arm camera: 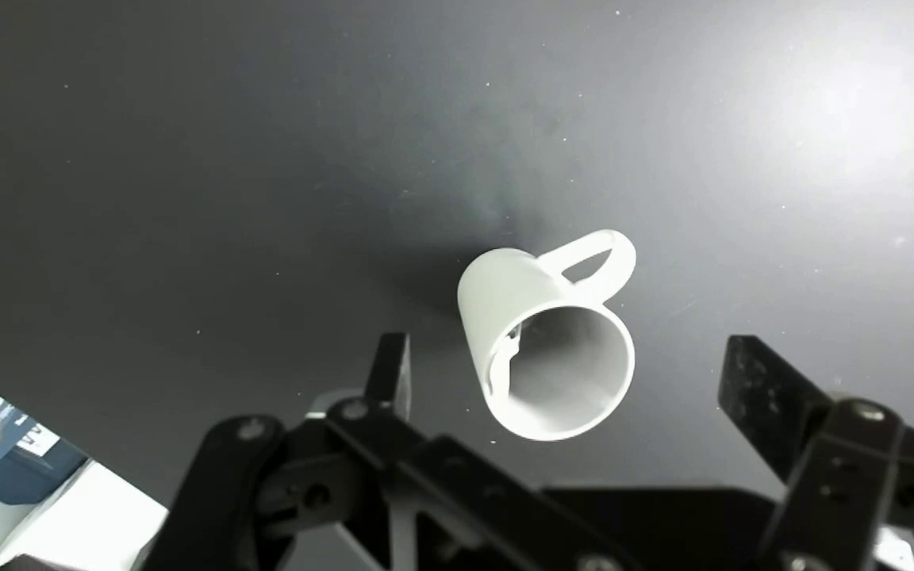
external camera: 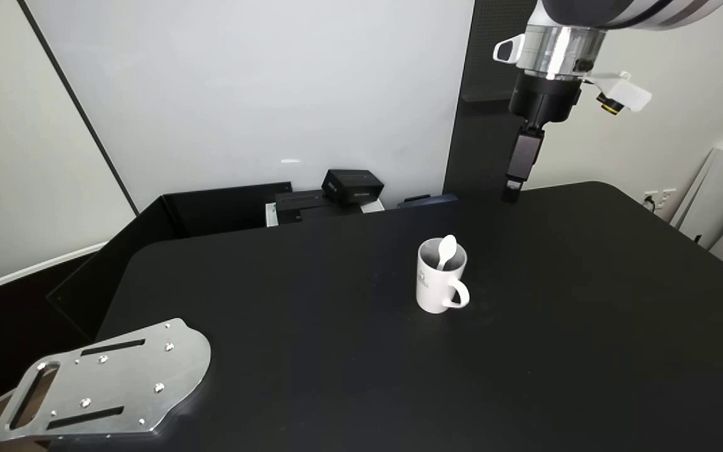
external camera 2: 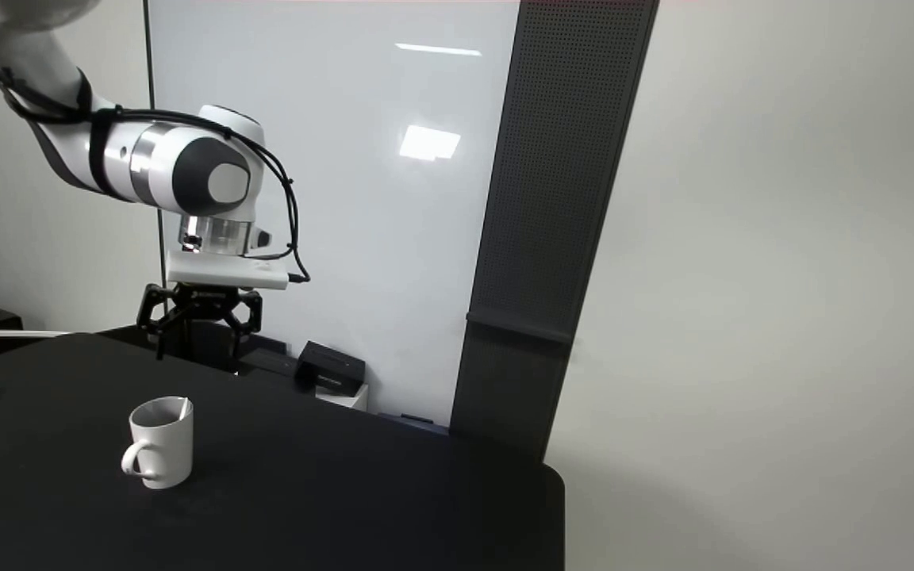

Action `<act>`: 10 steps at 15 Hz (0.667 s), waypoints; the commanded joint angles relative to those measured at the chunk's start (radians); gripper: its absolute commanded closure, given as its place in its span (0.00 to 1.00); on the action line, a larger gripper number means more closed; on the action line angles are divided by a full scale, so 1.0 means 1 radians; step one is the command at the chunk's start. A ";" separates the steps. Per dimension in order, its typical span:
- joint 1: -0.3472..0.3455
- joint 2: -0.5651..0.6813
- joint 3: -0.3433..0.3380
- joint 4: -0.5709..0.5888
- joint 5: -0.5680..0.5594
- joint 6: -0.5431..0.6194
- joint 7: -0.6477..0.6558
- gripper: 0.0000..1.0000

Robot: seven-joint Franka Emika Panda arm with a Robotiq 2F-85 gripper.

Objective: Remove the white spoon from the white mug

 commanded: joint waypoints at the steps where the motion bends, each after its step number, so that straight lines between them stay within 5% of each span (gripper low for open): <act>1: 0.002 0.063 -0.007 0.091 -0.028 -0.017 0.006 0.00; 10: 0.007 0.191 0.004 0.244 -0.041 -0.046 0.003 0.00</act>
